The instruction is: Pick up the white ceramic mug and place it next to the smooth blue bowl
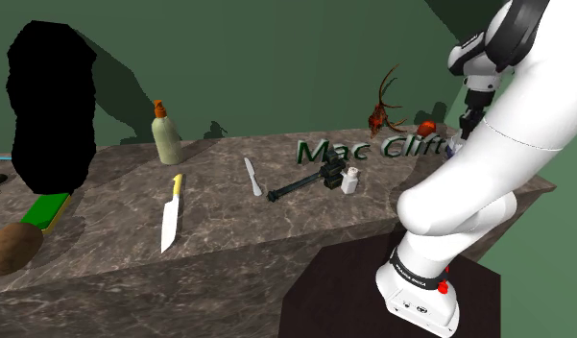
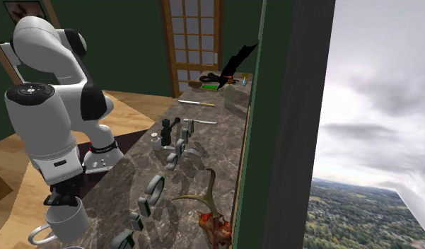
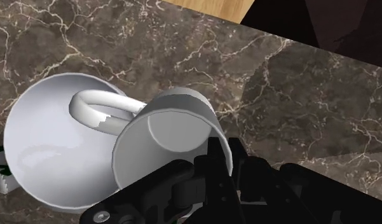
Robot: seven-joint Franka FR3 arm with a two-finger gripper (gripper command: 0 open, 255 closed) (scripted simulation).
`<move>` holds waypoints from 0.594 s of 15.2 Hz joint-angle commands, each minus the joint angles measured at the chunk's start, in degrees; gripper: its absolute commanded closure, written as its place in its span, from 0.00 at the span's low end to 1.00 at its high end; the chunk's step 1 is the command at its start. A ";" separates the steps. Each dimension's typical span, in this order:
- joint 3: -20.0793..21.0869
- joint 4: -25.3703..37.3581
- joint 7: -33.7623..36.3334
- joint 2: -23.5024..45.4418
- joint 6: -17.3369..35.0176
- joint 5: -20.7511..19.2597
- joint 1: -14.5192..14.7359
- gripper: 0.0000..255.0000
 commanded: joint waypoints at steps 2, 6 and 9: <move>-0.34 -1.65 -0.15 1.06 2.55 0.52 -0.09 1.00; -0.72 -3.68 -0.40 2.47 5.71 1.23 -0.21 1.00; -0.97 -5.08 -0.70 3.71 8.09 1.92 -0.31 1.00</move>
